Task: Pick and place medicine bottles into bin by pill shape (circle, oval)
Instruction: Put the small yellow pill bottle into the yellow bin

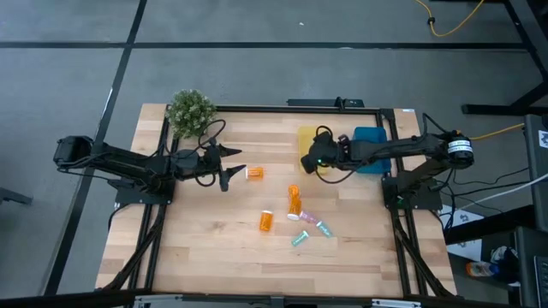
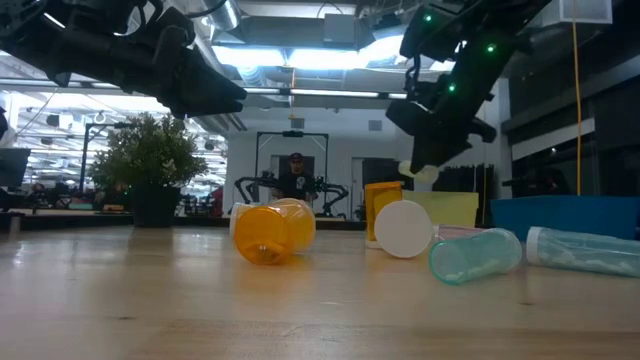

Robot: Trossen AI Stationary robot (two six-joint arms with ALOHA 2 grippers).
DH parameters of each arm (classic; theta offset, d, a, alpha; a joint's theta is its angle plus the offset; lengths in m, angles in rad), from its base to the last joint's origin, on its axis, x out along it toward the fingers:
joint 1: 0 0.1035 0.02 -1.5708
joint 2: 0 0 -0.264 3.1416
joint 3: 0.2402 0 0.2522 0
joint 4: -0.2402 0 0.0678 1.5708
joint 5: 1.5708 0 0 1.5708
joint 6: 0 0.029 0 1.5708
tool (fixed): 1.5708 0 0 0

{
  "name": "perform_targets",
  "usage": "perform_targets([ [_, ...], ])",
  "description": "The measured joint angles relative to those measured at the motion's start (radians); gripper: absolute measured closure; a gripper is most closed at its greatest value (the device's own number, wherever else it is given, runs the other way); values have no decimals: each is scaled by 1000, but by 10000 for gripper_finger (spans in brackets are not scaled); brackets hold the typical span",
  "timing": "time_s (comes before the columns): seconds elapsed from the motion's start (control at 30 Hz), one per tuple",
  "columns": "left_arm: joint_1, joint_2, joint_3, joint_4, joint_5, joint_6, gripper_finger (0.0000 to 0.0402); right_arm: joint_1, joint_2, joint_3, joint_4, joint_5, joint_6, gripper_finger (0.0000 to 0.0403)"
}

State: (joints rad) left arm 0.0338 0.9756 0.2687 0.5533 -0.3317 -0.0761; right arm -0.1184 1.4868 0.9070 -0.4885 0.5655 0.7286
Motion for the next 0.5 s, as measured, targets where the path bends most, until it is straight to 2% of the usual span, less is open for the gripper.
perform_targets([
  [0.33,0,0,0,0,0,0,146,1,0,0,55,-16,-58,278],
  [0.5,0,0,0,0,0,0,146,1,-1,0,53,0,-55,246],
])
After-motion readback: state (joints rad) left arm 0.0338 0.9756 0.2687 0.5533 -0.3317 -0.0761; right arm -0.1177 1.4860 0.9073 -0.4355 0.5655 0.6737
